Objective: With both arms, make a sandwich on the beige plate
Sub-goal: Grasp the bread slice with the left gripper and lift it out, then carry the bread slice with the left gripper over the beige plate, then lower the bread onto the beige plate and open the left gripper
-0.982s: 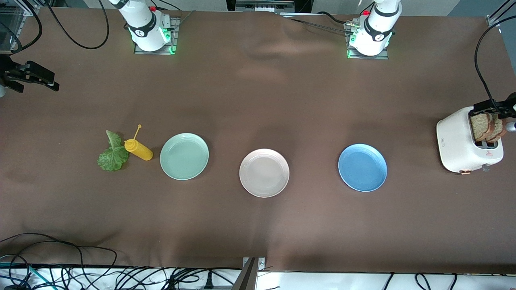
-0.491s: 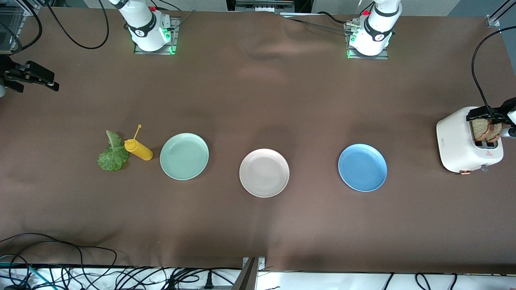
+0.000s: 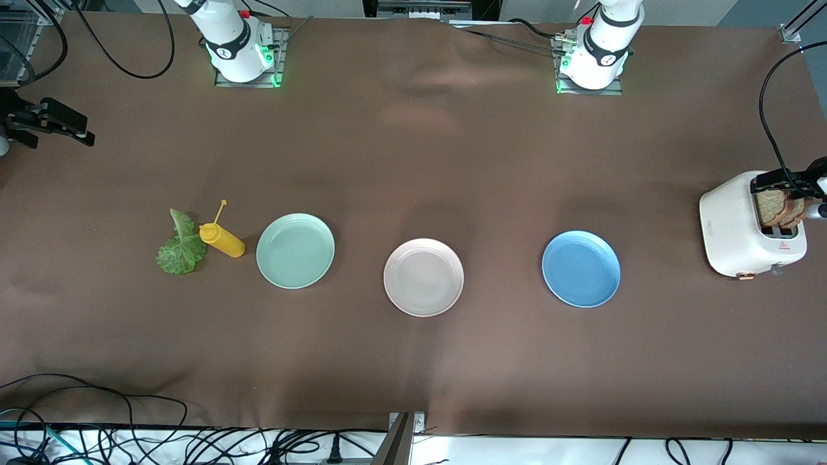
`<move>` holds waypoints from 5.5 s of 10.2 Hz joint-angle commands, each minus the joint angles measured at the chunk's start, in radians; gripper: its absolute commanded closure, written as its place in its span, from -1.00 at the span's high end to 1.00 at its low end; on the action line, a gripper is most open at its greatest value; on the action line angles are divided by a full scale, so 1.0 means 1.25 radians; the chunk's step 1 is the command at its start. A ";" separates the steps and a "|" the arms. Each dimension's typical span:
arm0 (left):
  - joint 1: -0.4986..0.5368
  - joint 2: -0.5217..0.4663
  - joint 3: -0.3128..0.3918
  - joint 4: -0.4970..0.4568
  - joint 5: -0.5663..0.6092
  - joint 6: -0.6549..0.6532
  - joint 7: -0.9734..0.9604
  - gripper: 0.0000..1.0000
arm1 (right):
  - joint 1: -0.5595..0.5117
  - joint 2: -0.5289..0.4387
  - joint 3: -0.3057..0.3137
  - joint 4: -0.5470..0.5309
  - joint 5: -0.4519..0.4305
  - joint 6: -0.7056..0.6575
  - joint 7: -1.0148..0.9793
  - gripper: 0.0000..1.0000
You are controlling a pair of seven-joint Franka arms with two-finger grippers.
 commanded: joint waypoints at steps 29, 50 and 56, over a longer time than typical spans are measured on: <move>-0.007 0.111 -0.141 0.287 -0.444 -0.418 -0.249 -1.00 | -0.007 -0.001 -0.002 0.008 0.007 -0.008 -0.003 1.00; -0.491 0.447 -0.142 0.266 -1.101 0.194 -0.302 -1.00 | -0.009 0.000 -0.002 0.008 0.007 -0.008 -0.002 1.00; -0.543 0.502 -0.142 0.302 -1.236 0.281 -0.302 -1.00 | -0.011 0.010 -0.002 0.008 0.008 -0.008 -0.004 1.00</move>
